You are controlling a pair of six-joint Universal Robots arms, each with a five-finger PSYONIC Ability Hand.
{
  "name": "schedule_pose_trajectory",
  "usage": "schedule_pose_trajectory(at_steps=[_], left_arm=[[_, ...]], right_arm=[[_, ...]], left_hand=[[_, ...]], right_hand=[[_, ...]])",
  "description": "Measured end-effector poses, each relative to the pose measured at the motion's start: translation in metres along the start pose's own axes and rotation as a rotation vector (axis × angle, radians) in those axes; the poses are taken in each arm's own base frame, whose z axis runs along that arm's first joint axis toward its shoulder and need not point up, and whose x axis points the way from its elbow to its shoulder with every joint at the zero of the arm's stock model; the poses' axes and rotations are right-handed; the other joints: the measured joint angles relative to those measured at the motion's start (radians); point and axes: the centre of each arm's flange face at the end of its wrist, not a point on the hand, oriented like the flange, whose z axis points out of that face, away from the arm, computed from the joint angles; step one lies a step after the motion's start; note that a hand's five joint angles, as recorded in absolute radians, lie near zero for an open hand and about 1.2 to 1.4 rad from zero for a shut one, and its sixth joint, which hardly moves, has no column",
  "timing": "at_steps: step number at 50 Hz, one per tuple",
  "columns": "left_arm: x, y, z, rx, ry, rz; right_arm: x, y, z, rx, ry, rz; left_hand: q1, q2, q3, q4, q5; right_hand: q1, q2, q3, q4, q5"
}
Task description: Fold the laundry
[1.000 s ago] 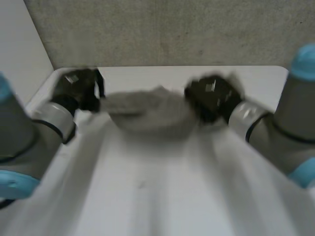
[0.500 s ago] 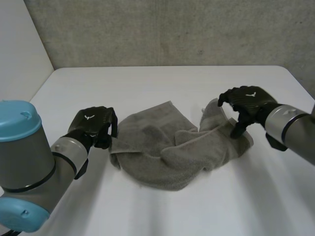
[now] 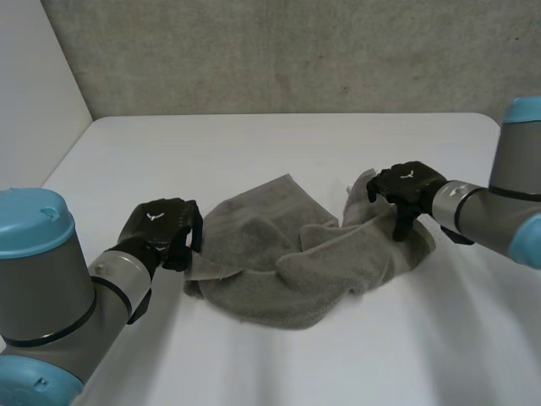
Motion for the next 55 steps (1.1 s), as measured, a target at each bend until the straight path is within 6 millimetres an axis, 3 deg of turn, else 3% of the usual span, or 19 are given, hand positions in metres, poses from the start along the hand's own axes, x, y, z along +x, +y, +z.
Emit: schedule_pose_trajectory(at_steps=[10,17,30,34,36,40,46,51,55], left_arm=[[-0.002,0.0,0.001,0.0,-0.006,-0.002],[-0.003,0.0,0.001,0.001,-0.009,-0.002],[-0.003,-0.003,0.001,0.007,-0.011,-0.002],[-0.003,-0.003,0.001,0.007,-0.011,-0.002],[-0.003,-0.003,0.001,0.007,-0.011,-0.002],[-0.003,-0.003,0.001,0.007,-0.011,-0.002],[-0.004,-0.006,-0.001,0.01,-0.013,0.0],[-0.005,-0.021,-0.009,0.022,-0.02,0.015],[-0.012,-0.049,-0.024,0.058,-0.046,0.054]], right_arm=[[-0.005,0.015,0.03,0.029,0.026,-0.104],[-0.006,0.025,0.037,0.019,0.045,-0.111],[-0.008,0.032,0.032,-0.03,0.017,-0.087],[-0.005,0.033,0.028,-0.053,0.01,-0.075],[-0.003,0.033,0.026,-0.056,0.013,-0.072],[0.005,0.028,0.022,-0.05,0.03,-0.069],[0.024,0.007,0.0,-0.005,0.09,-0.069],[0.041,-0.022,-0.036,0.049,0.161,-0.081],[0.051,-0.043,-0.073,0.067,0.216,-0.096]], left_hand=[[0.0,0.0,0.0,0.0,0.0],[0.0,0.0,0.0,0.0,0.0],[0.0,0.0,0.0,0.0,0.0],[0.0,0.0,0.0,0.0,0.0],[0.0,0.0,0.0,0.0,0.0],[0.0,0.0,0.0,0.0,0.0],[0.0,0.0,0.0,0.0,0.0],[0.0,0.0,0.0,0.0,0.0],[0.006,0.0,0.0,0.0,0.0]], right_hand=[[0.207,0.25,0.238,0.232,0.216],[0.259,0.314,0.303,0.299,0.277],[0.284,0.34,0.333,0.322,0.319],[0.408,0.49,0.482,0.48,0.47],[0.527,0.677,0.654,0.658,0.638],[0.528,0.7,0.682,0.69,0.659],[0.528,0.702,0.689,0.701,0.667],[0.528,0.702,0.689,0.701,0.667],[0.528,0.702,0.689,0.701,0.667]])
